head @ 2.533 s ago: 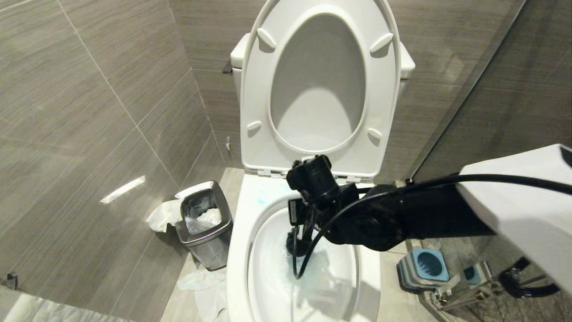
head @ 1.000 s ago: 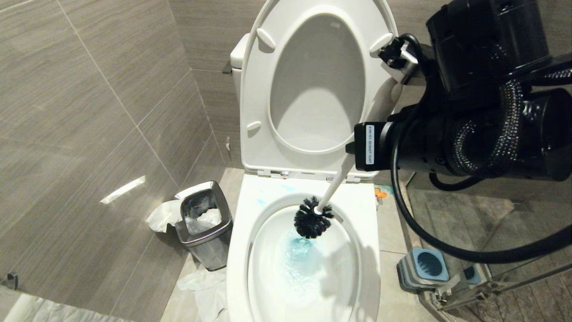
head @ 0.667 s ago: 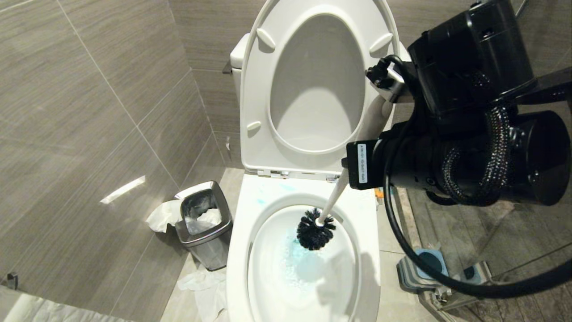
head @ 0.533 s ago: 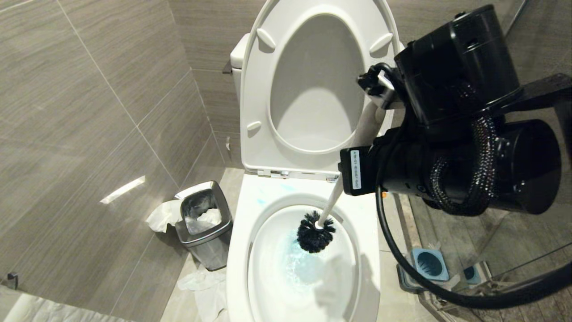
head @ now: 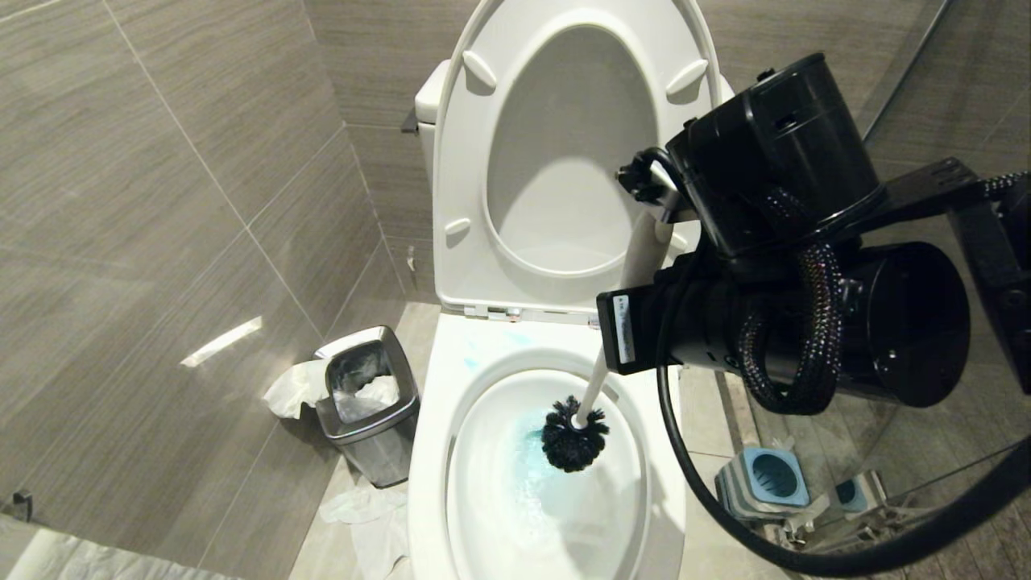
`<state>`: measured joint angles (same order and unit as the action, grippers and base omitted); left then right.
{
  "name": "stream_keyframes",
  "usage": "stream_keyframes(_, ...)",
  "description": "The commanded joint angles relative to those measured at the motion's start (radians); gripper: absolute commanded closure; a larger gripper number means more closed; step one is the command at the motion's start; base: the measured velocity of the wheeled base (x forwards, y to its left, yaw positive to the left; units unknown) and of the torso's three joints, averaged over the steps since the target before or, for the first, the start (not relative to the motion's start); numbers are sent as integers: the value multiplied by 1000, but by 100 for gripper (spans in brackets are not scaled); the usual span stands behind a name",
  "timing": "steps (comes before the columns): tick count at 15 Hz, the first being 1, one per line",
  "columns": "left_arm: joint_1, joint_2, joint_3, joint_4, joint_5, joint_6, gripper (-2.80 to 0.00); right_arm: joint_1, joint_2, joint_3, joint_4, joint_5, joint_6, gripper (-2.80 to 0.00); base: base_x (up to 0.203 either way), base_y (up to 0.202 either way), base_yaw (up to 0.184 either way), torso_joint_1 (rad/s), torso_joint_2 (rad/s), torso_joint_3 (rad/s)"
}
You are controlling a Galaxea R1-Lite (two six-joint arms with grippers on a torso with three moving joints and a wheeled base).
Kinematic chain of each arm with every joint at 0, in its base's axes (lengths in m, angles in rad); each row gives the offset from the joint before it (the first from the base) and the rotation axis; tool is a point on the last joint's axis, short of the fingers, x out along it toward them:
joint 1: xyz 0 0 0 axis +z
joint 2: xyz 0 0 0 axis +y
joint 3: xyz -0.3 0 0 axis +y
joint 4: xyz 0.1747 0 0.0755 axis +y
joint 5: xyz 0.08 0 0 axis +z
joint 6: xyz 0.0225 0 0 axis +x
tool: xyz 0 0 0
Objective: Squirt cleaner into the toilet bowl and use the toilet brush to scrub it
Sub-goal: Scrub the toilet bowl, then put the toilet brush back
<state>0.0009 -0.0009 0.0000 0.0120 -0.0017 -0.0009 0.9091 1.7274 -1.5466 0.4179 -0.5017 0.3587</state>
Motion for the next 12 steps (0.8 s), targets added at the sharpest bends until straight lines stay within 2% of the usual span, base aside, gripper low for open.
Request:
stream_keyframes(1,1,1,0,0,0,-1,0,1,6,0,2,-3,0,0,0,0,0,0,0,0)
stream_keyframes(8,1,1,0,0,0,-1,0,-1,5,-16,8,-14,-4,0,0,0,0,0,0,0)
stream_keyframes(12,1,1,0,0,0,-1,0,-29,-13,-156,93,-41,-1,0,0,0,0,0,0,0)
